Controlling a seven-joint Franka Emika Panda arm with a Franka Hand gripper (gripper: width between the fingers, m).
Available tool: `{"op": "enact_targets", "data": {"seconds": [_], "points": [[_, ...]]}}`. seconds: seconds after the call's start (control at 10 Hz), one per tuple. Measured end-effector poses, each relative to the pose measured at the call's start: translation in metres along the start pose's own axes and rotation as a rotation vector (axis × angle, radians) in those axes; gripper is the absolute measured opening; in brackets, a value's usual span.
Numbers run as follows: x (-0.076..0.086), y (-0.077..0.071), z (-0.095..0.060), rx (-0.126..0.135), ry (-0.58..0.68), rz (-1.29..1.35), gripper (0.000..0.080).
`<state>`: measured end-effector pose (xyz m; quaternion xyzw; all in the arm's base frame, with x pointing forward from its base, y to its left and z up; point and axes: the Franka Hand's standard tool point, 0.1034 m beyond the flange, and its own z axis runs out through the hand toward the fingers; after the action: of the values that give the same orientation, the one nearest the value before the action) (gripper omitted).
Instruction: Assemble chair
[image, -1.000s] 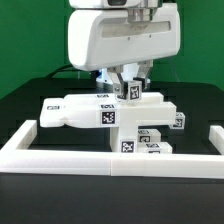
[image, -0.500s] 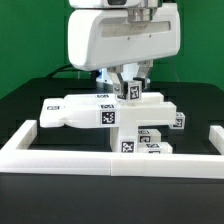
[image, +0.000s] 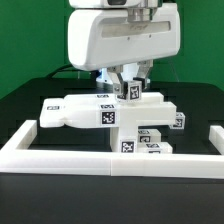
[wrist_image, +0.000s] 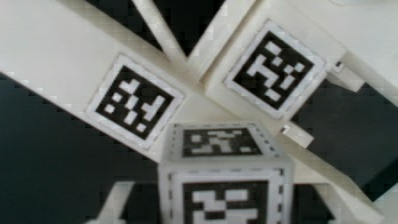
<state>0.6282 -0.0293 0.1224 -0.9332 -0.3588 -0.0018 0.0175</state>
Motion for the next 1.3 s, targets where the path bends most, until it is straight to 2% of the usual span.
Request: {"op": "enact_targets", "data": {"seconds": [0.2,0.6,1.3], "points": [[0.0002,-0.0002,0.0000,0.001,0.001,0.045,0.0289],[0.0005,-0.0006,0.0004,0.002,0.001,0.394,0.0289],[0.0015,-0.0018,0.0011,0.005,0.000,0.843,0.0289]]}}
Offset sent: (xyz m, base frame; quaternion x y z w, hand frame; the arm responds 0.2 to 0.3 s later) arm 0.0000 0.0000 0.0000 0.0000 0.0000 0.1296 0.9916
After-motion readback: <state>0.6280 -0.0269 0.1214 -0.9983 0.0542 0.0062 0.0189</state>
